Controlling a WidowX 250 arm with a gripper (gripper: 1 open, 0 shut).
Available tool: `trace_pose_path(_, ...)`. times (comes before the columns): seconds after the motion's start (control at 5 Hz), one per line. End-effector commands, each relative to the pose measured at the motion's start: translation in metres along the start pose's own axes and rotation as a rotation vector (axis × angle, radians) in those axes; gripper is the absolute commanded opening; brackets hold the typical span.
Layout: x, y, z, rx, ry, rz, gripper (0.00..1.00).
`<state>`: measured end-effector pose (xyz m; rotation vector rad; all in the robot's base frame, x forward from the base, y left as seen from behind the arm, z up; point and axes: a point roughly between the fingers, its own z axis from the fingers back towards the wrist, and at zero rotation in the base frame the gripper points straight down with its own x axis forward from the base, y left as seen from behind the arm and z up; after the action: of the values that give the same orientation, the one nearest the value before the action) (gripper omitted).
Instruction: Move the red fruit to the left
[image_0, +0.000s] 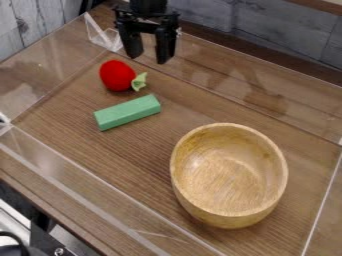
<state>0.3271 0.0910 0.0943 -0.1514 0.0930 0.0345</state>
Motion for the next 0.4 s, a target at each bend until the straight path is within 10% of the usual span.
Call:
trace_pose_path(0.0, -0.0018, -0.0082, 0.0396, 0.035, -0.106, 0.011, 1.00)
trace_pose_path(0.2, -0.0077, -0.0154, 0.0412, 0.035, -0.106, 0.024, 1.00)
